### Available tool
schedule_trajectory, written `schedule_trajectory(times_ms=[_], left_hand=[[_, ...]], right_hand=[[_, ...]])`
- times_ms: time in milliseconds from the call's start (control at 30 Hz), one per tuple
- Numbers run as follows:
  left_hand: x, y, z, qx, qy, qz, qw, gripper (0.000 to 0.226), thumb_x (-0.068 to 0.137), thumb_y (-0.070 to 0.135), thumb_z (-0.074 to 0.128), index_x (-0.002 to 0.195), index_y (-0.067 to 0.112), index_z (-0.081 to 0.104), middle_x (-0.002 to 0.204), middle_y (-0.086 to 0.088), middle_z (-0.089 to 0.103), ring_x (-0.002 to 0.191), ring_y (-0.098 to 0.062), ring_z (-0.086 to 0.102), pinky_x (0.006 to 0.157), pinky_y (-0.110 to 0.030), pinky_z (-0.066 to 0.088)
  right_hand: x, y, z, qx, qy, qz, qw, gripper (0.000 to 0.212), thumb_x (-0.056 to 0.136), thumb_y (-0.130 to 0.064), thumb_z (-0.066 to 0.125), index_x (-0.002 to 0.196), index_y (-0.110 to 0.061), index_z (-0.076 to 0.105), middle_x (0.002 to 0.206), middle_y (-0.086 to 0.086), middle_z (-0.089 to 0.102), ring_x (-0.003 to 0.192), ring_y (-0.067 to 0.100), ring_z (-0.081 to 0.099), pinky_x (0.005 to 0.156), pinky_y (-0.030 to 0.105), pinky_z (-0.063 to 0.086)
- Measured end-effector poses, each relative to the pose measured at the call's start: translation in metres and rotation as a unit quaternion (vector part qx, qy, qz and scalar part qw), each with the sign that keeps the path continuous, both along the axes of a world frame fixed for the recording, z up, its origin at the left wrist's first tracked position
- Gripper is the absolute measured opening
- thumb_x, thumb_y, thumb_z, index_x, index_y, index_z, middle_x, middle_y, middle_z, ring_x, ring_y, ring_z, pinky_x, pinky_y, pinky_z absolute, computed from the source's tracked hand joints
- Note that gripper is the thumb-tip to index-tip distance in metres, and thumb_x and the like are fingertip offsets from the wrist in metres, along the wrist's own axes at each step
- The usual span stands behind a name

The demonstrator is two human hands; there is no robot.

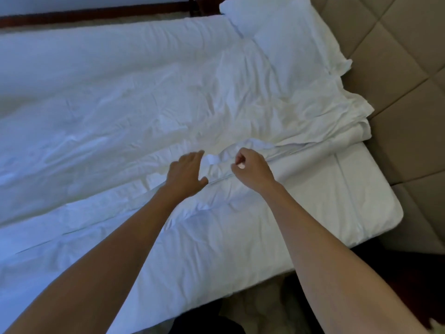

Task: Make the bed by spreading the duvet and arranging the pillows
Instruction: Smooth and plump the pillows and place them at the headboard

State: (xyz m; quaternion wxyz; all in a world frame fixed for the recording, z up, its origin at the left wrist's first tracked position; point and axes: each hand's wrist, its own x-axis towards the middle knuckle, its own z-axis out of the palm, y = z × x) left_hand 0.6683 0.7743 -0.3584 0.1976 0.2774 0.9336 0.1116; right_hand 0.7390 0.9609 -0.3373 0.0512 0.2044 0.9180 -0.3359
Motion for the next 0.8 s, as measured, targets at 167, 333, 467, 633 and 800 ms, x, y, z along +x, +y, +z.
schedule_trajectory(times_ms=[167,333,467,633,800], left_hand=[[-0.044,0.035,-0.061,0.0,0.025,0.042,0.999,0.094,0.084,0.045,0.067,0.155,0.02,0.011,0.16,-0.006,0.02,0.146,-0.027,0.022,0.113,-0.049,0.025],[-0.032,0.041,-0.109,-0.172,-0.165,-0.077,0.968,0.067,0.085,0.053,0.063,0.144,0.033,0.038,0.146,0.004,0.045,0.131,-0.022,0.047,0.101,-0.04,0.041],[-0.017,0.062,-0.126,0.006,0.003,-0.02,1.0,0.028,0.086,0.041,0.064,0.099,0.016,0.059,0.099,-0.003,0.061,0.089,-0.026,0.062,0.07,-0.033,0.044],[-0.014,0.116,-0.166,-0.12,0.106,-0.037,0.986,0.084,0.066,0.064,0.07,0.132,0.02,0.041,0.124,-0.007,0.047,0.109,-0.031,0.05,0.081,-0.043,0.044],[-0.019,0.15,-0.189,-0.163,0.096,0.037,0.981,0.044,0.078,0.022,0.072,0.12,0.015,0.058,0.096,-0.009,0.064,0.08,-0.033,0.066,0.062,-0.04,0.051]], right_hand=[[-0.066,0.051,-0.063,0.151,-0.038,0.136,0.978,0.043,0.09,-0.032,0.061,0.129,-0.017,0.056,0.135,0.003,0.051,0.127,0.023,0.045,0.101,0.037,0.035],[-0.083,0.077,-0.137,0.221,-0.063,0.213,0.95,0.043,0.102,-0.041,0.037,0.14,-0.024,0.047,0.143,0.002,0.05,0.132,0.024,0.046,0.111,0.046,0.029],[-0.055,0.098,-0.16,0.122,-0.221,0.103,0.962,0.06,0.102,-0.054,0.023,0.117,-0.012,0.063,0.113,0.015,0.063,0.11,0.034,0.06,0.094,0.041,0.045],[-0.033,0.16,-0.187,-0.091,-0.141,-0.334,0.927,0.069,0.091,-0.069,0.04,0.103,-0.006,0.067,0.104,0.016,0.066,0.105,0.033,0.061,0.091,0.041,0.047],[-0.059,0.228,-0.203,-0.527,0.045,-0.472,0.705,0.062,0.083,-0.035,0.077,0.135,-0.016,0.049,0.122,0.004,0.065,0.103,0.021,0.067,0.081,0.039,0.061]])
